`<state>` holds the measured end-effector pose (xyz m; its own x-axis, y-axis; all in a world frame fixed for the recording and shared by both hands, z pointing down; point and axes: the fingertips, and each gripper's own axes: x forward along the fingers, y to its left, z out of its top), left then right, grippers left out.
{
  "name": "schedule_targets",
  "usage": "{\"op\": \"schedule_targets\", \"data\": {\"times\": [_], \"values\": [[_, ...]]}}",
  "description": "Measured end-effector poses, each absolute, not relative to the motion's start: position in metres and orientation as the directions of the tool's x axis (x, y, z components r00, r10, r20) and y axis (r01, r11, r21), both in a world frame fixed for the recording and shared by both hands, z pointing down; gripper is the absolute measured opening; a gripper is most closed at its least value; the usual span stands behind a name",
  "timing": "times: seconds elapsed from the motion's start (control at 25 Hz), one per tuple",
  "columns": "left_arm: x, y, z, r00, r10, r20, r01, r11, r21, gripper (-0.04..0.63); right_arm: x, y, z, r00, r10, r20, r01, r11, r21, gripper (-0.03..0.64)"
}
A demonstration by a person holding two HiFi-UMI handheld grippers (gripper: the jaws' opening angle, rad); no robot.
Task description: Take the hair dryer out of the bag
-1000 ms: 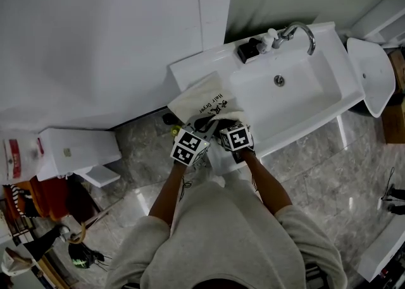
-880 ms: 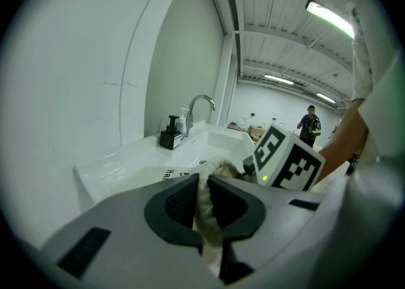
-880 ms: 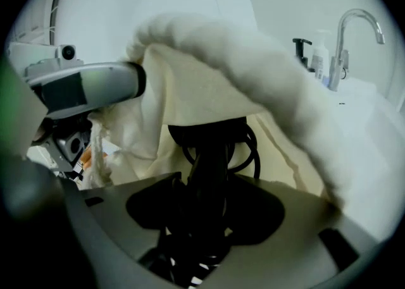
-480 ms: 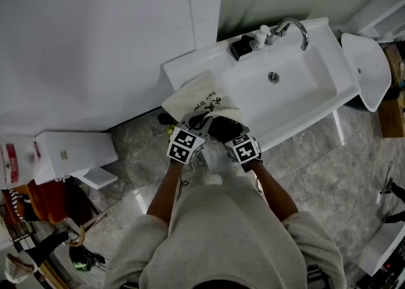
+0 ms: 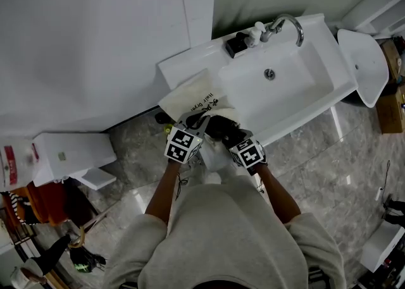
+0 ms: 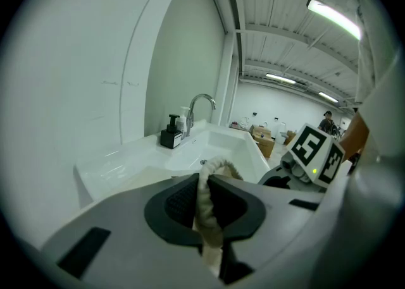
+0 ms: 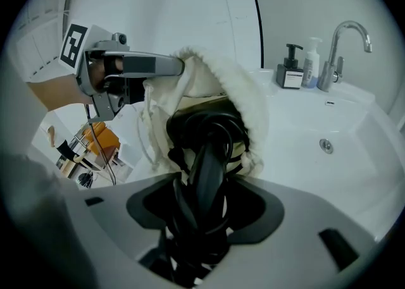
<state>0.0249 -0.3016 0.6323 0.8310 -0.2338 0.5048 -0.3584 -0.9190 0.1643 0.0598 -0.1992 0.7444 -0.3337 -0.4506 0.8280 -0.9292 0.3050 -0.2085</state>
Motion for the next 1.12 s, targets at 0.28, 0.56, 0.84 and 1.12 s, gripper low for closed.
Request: {"op": "schedule_targets", "data": {"times": [0.28,0.56,0.84,1.12], "values": [[0.025,-0.299,0.632,0.830,-0.240,0.503,-0.362,-0.919,0.158,0.031,0.057,-0.197,0.750,-0.348,-0.415,0.840,-0.924,0.302,-0.234,0.239],[0.024,-0.298,0.630,0.833,-0.245,0.496,-0.362,-0.919,0.154,0.031,0.048,-0.196,0.756,-0.367,-0.386,0.846,-0.911,0.335,-0.242,0.275],[0.022,-0.297,0.631,0.834,-0.238,0.499,-0.354,-0.923,0.152,0.031,0.048,-0.206,0.753,-0.380,-0.410,0.829,-0.912,0.315,-0.262,0.320],[0.021,-0.295,0.630,0.836,-0.235,0.495,-0.349,-0.925,0.152,0.031,0.050,-0.217,0.744,-0.381,-0.385,0.841,-0.915,0.286,-0.283,0.331]]}}
